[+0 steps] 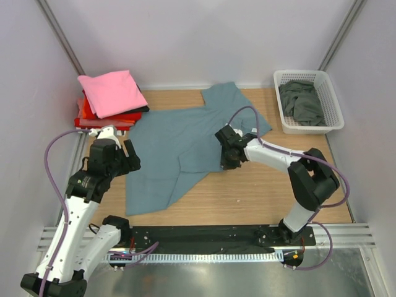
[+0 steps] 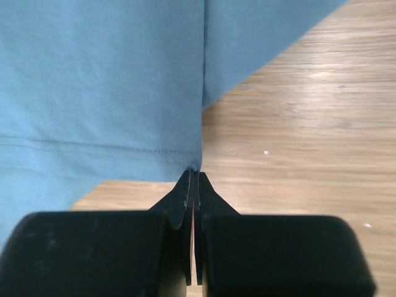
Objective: Fold and stack the t-shirts
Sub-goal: Flatten the tshirt out
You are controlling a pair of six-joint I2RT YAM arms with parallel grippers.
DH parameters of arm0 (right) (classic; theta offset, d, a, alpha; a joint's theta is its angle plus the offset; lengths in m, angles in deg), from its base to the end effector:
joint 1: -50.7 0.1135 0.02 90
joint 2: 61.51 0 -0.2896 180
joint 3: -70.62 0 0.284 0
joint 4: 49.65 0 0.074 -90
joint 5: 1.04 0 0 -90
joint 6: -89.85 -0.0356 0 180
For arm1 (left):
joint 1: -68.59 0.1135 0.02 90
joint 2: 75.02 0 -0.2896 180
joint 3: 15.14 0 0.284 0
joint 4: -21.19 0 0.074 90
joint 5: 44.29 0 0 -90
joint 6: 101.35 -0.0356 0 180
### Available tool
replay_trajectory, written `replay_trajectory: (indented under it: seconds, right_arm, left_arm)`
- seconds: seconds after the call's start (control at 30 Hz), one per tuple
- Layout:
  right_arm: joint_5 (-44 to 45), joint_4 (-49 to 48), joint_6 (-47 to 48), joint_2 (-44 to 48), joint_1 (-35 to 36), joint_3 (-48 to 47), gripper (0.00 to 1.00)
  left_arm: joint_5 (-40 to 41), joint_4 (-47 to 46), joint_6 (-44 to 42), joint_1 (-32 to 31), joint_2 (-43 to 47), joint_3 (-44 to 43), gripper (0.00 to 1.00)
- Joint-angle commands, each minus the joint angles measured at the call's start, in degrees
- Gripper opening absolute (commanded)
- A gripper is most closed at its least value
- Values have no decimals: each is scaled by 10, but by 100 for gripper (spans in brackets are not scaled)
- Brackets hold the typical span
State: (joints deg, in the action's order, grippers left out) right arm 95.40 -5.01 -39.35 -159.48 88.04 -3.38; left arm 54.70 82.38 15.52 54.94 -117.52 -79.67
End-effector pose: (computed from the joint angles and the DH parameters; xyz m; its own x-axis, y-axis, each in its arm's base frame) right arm 0.2883 0.2149 0.1831 -0.9341 0.0773 -0.3486 0.0260 0.9884 0.1496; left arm 0.1513 -0.0310 0.3467 -0.5995 -0.3138 -0.7363 -0.1745 0.9491 -0.2624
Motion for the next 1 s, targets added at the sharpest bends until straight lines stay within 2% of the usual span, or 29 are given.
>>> replay_trajectory:
  seconds: [0.0,0.27,0.43,0.63,0.97]
  right_arm:
    - [58,40,7,81,2,-33,1]
    - [119,135,-10,210,1,-29,1]
    - [150,187,-45,334,0,4,1]
    - [137,252,-102,464,1,49,1]
    - [132,390,-172,618,1,54,1]
  left_arm:
    - [5,-20,0,-2,8,-1,76]
    - [1,-21,-1,-1,8,-1,76]
    - [-3,-21,-2,-1,8,-2,76]
    - [-14,-23,-2,-1,3,-1,76]
    - [-21,-26,-4,-1,-8,-2,75]
